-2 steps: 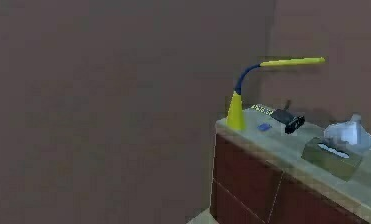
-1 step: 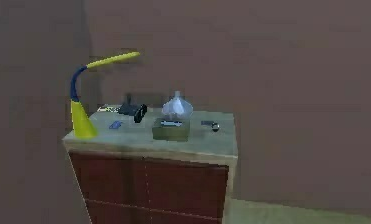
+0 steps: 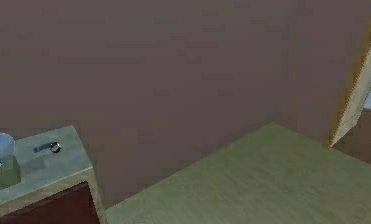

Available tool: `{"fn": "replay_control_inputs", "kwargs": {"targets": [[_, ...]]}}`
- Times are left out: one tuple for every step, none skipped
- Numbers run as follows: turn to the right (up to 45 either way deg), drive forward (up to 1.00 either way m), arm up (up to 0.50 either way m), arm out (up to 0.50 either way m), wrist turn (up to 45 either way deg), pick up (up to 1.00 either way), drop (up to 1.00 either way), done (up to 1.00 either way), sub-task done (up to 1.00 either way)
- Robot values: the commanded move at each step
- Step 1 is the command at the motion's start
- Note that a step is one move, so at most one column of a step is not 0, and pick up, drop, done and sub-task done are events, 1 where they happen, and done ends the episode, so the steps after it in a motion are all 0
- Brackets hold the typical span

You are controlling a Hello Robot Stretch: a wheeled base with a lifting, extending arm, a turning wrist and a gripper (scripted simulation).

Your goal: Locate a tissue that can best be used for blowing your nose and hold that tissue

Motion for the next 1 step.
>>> {"fn": "replay_control_inputs", "kwargs": {"targets": [[0.0,0.30,0.00,0.00,0.0,0.00,0.00,0.00,0.00]]}}
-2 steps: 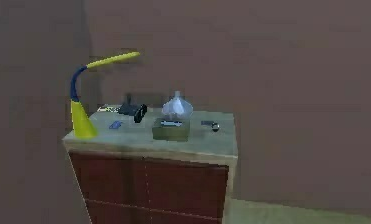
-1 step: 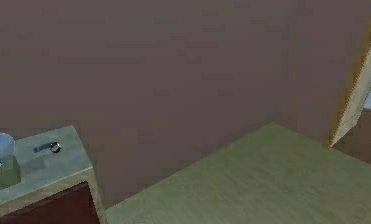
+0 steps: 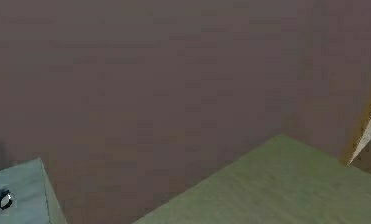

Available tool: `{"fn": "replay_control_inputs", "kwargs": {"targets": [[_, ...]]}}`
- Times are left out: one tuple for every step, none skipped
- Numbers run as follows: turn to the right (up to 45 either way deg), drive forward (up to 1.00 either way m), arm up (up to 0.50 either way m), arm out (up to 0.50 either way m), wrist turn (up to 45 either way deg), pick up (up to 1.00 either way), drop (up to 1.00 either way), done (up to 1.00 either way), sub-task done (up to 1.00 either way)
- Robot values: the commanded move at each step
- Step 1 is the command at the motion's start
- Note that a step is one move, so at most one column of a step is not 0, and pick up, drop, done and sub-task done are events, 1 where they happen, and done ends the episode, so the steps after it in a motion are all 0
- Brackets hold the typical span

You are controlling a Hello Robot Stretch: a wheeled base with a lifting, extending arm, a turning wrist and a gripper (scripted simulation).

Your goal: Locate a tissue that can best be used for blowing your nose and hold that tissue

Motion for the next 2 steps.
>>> {"fn": "replay_control_inputs", "kwargs": {"targets": [[-45.0,0.00,0.00,0.00,0.0,0.00,0.00,0.00,0.00],[-45.0,0.00,0.00,0.00,0.0,0.00,0.00,0.00,0.00]]}}
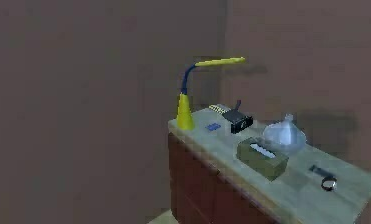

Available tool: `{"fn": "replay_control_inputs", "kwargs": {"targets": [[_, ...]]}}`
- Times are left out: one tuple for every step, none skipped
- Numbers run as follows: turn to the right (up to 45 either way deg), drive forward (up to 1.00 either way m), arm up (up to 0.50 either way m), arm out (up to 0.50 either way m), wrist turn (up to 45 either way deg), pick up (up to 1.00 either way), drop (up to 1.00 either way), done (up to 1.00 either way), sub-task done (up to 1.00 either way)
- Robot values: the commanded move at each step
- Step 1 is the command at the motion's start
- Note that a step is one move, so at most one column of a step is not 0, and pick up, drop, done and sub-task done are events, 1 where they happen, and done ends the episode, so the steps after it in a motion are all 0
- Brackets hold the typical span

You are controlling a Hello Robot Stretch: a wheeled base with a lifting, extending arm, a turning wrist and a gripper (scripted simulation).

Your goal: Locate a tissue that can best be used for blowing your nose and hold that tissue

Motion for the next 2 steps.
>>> {"fn": "replay_control_inputs", "kwargs": {"targets": [[-45.0,0.00,0.00,0.00,0.0,0.00,0.00,0.00,0.00],[-18.0,0.00,0.00,0.00,0.0,0.00,0.00,0.00,0.00]]}}
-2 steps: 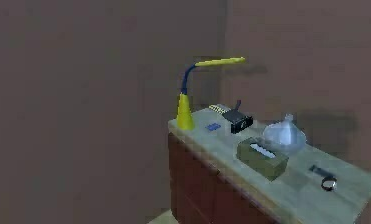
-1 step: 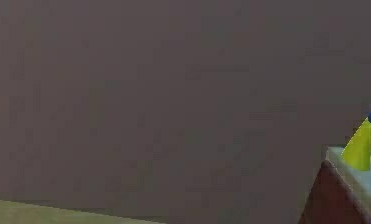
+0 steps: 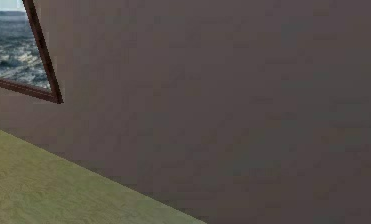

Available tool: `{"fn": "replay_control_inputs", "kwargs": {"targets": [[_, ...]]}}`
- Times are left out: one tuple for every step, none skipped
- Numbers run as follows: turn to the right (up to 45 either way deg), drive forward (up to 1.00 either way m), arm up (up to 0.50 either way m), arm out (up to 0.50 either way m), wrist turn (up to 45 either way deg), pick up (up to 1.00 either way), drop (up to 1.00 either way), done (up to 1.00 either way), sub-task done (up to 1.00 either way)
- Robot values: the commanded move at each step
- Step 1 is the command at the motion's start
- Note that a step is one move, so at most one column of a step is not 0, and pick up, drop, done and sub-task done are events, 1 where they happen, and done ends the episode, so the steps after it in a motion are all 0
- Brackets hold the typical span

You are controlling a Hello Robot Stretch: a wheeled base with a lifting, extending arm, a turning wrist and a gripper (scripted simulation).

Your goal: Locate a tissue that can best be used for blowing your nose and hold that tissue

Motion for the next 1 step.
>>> {"fn": "replay_control_inputs", "kwargs": {"targets": [[0.0,0.00,0.50,0.00,0.0,0.00,0.00,0.00,0.00]]}}
